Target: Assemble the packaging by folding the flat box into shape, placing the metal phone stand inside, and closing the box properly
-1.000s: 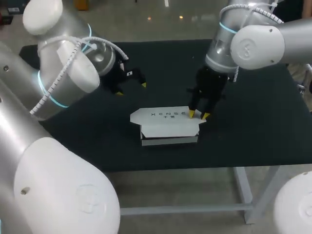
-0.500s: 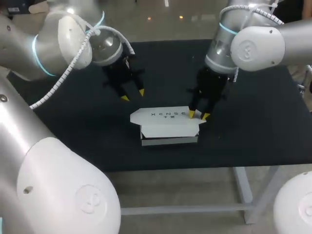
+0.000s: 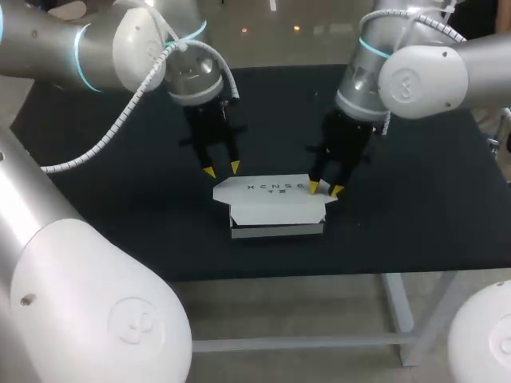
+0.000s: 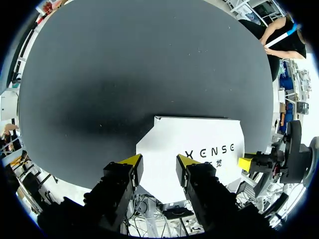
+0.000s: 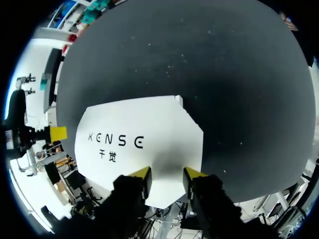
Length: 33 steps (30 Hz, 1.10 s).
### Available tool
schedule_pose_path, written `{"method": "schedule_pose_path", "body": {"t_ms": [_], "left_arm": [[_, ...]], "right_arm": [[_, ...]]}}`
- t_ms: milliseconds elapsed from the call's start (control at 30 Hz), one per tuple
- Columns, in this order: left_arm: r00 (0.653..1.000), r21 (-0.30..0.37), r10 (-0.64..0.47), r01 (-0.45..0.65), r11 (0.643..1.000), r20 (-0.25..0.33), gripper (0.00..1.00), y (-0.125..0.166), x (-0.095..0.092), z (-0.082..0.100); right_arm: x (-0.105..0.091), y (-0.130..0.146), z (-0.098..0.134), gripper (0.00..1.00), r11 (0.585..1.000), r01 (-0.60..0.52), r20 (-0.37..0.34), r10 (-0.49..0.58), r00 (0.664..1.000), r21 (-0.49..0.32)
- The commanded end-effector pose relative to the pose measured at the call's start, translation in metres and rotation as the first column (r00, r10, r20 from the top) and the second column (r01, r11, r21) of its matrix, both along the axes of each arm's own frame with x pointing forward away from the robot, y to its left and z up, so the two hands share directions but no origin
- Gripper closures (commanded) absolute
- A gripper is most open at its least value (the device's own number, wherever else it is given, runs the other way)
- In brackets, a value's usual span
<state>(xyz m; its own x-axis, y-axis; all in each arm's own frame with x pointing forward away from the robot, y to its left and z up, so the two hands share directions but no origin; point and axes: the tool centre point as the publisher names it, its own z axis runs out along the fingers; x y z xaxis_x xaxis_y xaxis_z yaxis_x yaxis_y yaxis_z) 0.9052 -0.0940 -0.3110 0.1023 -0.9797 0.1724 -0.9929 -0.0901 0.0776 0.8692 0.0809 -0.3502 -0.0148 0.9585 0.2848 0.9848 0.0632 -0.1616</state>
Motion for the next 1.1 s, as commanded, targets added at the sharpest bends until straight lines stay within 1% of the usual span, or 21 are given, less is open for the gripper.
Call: {"method": "schedule_pose_path", "body": {"t_ms": [33,100,200,333,500,633,767,933,1100], "left_arm": [[1.0,0.136,-0.009,0.008,0.991,0.007,0.54,-0.006,-0.008,-0.005],[1.0,0.13,-0.011,0.008,0.991,0.018,0.52,-0.008,-0.01,-0.007],[1.0,0.12,-0.01,0.007,0.993,0.026,0.53,-0.008,-0.014,-0.01],[1.0,0.116,-0.008,0.005,0.993,0.027,0.55,-0.007,-0.017,-0.014],[0.999,0.094,-0.001,-0.002,0.996,0.035,0.58,-0.006,-0.022,-0.017],[0.999,0.099,-0.009,0.004,0.995,0.044,0.56,-0.01,-0.024,-0.022],[0.998,0.098,-0.013,0.007,0.995,0.058,0.59,-0.011,-0.026,-0.025],[0.998,0.096,-0.01,0.003,0.995,0.068,0.55,-0.012,-0.028,-0.03],[0.997,0.082,-0.006,-0.001,0.997,0.082,0.55,-0.01,-0.029,-0.033]], "right_arm": [[-0.002,0.001,-0.001,0.56,1.0,0.001,0.002,-0.001,1.0,0.0],[-0.003,0.001,-0.002,0.56,1.0,0.002,0.001,-0.002,1.0,0.0],[-0.003,0.001,-0.002,0.56,1.0,0.005,-0.001,-0.005,1.0,0.0],[-0.004,0.0,-0.003,0.56,1.0,0.006,-0.001,-0.006,1.0,-0.001],[-0.006,-0.001,-0.004,0.56,1.0,0.012,0.0,-0.012,1.0,-0.003],[-0.007,-0.001,-0.008,0.57,1.0,0.016,-0.002,-0.016,1.0,-0.002],[-0.007,-0.001,-0.01,0.57,1.0,0.018,-0.007,-0.018,1.0,0.001],[-0.007,-0.001,-0.011,0.57,1.0,0.018,-0.011,-0.018,1.0,0.003],[-0.007,-0.002,-0.013,0.56,1.0,0.019,-0.015,-0.019,1.0,0.006]]}}
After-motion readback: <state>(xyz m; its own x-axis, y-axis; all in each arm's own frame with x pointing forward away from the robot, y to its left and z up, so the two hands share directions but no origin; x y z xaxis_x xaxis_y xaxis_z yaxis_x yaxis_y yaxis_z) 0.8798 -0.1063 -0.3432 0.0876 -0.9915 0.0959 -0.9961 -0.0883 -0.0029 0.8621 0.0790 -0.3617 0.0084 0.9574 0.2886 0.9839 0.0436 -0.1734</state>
